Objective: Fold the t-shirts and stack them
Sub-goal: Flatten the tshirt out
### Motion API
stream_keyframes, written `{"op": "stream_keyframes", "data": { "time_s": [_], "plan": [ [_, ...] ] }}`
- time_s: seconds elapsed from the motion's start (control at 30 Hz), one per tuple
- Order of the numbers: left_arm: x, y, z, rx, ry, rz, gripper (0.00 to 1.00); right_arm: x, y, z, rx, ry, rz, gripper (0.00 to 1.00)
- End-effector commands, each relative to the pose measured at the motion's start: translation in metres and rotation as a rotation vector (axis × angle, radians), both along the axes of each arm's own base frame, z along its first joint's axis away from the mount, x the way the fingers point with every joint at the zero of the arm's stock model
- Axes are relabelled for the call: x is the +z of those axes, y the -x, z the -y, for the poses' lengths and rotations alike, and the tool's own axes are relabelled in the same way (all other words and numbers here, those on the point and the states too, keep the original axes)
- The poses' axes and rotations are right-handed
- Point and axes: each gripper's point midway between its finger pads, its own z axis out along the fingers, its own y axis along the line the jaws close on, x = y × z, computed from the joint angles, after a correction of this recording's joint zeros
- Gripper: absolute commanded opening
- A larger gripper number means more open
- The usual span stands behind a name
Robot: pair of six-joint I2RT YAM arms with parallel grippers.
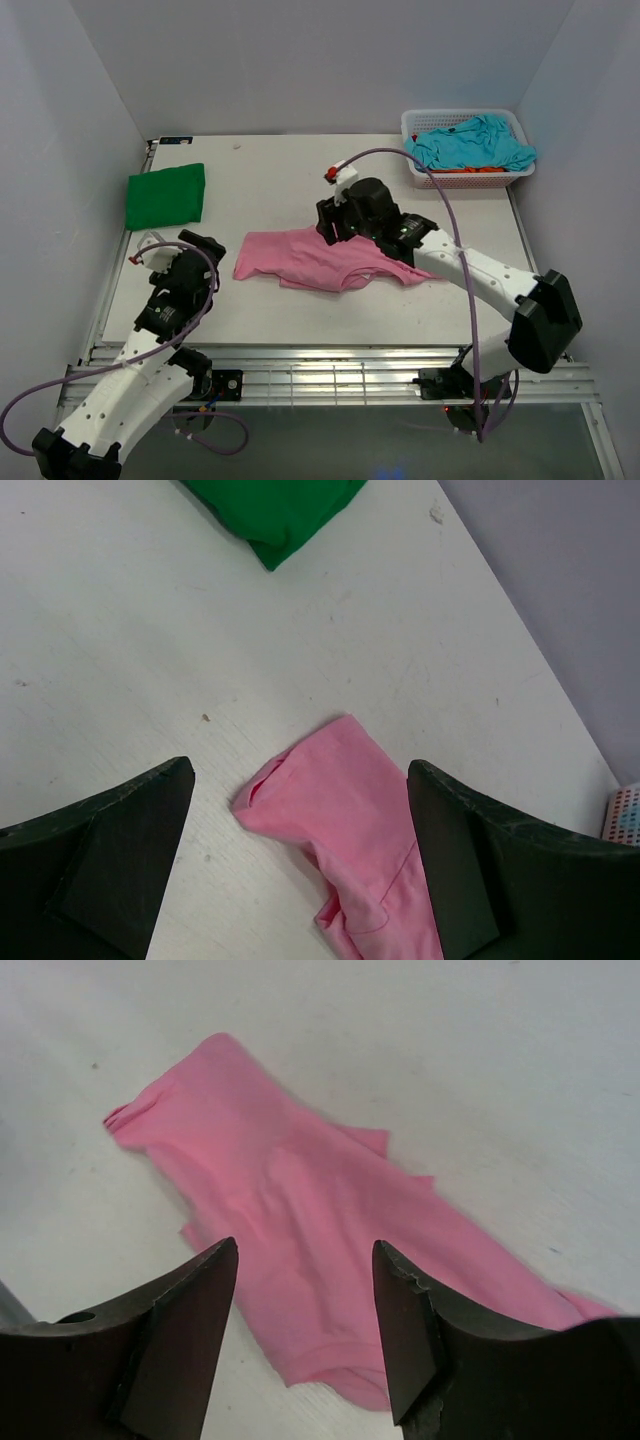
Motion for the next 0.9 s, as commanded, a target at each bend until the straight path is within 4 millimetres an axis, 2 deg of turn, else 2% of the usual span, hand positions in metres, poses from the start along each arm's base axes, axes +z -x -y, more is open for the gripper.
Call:
{"op": "stream_keyframes", "data": {
  "time_s": [0.0, 0.03, 0.07, 0.1, 0.13, 0.17, 0.2, 0.23, 0.3, 0.33, 0.37, 0.4, 0.6, 0.87],
  "plan": [
    [0.007, 0.012, -0.022, 0.133, 0.017, 0.019, 0.98, -0.026, 0.024, -0.076, 0.286, -0.065, -0.067, 0.62],
    [0.005, 0.014, -0.024, 0.145, 0.016, 0.005, 0.98, -0.019, 0.028, -0.095, 0.334, -0.064, -0.041, 0.62],
    [0.005, 0.015, -0.026, 0.158, 0.016, 0.000, 0.98, -0.027, 0.031, -0.105, 0.356, -0.046, -0.053, 0.62],
    [0.008, 0.016, -0.027, 0.172, 0.022, 0.000, 0.98, -0.051, 0.030, -0.117, 0.368, -0.007, -0.088, 0.62],
    [0.004, 0.019, -0.030, 0.200, 0.028, -0.014, 0.98, -0.044, 0.033, -0.134, 0.396, -0.013, -0.072, 0.62],
    [0.004, 0.021, -0.032, 0.210, 0.032, -0.018, 0.98, -0.052, 0.035, -0.141, 0.404, 0.004, -0.081, 0.62],
    [0.004, 0.023, -0.033, 0.219, 0.031, -0.024, 0.98, -0.072, 0.036, -0.150, 0.414, 0.033, -0.104, 0.62],
    [0.004, 0.024, -0.034, 0.221, 0.034, -0.020, 0.98, -0.067, 0.040, -0.163, 0.435, 0.026, -0.090, 0.62],
    [0.006, 0.025, -0.034, 0.221, 0.045, -0.008, 0.98, -0.084, 0.043, -0.177, 0.457, 0.051, -0.105, 0.62],
    [0.005, 0.026, -0.034, 0.222, 0.047, -0.006, 0.98, -0.086, 0.047, -0.184, 0.472, 0.057, -0.102, 0.62],
    [0.005, 0.026, -0.035, 0.223, 0.049, -0.001, 0.98, -0.078, 0.044, -0.193, 0.471, 0.045, -0.087, 0.62],
    [0.005, 0.027, -0.035, 0.223, 0.050, 0.000, 0.98, -0.091, 0.048, -0.199, 0.482, 0.064, -0.105, 0.62],
    [-0.001, 0.027, -0.032, 0.213, 0.062, -0.012, 0.98, -0.105, 0.058, -0.236, 0.534, 0.077, -0.112, 0.62],
    [0.002, 0.029, -0.034, 0.214, 0.064, 0.005, 0.98, -0.150, 0.068, -0.249, 0.549, 0.139, -0.173, 0.61]
  ]
}}
